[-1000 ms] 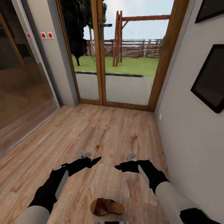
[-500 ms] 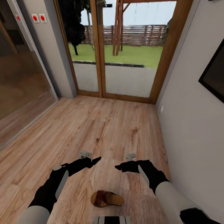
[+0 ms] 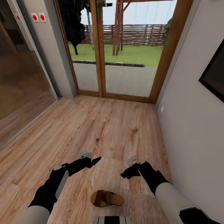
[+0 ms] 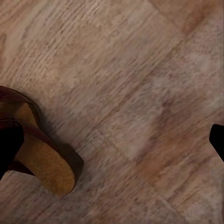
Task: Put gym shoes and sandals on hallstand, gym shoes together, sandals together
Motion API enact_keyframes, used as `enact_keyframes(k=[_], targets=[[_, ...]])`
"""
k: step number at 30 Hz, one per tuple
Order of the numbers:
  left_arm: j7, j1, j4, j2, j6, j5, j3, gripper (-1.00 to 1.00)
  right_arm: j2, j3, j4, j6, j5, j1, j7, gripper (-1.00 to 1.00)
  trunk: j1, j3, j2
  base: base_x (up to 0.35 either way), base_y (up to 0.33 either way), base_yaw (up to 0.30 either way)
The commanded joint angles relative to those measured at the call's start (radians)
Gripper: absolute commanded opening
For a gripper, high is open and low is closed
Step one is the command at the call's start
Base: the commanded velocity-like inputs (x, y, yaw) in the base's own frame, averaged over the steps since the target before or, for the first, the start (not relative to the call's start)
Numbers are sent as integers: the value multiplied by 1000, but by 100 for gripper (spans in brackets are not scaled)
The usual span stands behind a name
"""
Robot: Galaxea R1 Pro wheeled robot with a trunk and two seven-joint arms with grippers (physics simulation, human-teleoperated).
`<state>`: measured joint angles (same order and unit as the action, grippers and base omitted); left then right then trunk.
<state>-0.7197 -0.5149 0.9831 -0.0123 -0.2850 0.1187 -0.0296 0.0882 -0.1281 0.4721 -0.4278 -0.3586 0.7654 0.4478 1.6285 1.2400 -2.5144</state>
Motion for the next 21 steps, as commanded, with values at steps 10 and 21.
enact_keyframes(k=[10,21], targets=[[-3,0,0,0,-10,9,-1,100,1,-1,-1,-3,-25,0,5,100,0,1,0,0,0,0],[-3,0,0,0,-8,9,0,100,1,-1,-1,-3,-25,0,5,100,0,1,0,-49,0,0]])
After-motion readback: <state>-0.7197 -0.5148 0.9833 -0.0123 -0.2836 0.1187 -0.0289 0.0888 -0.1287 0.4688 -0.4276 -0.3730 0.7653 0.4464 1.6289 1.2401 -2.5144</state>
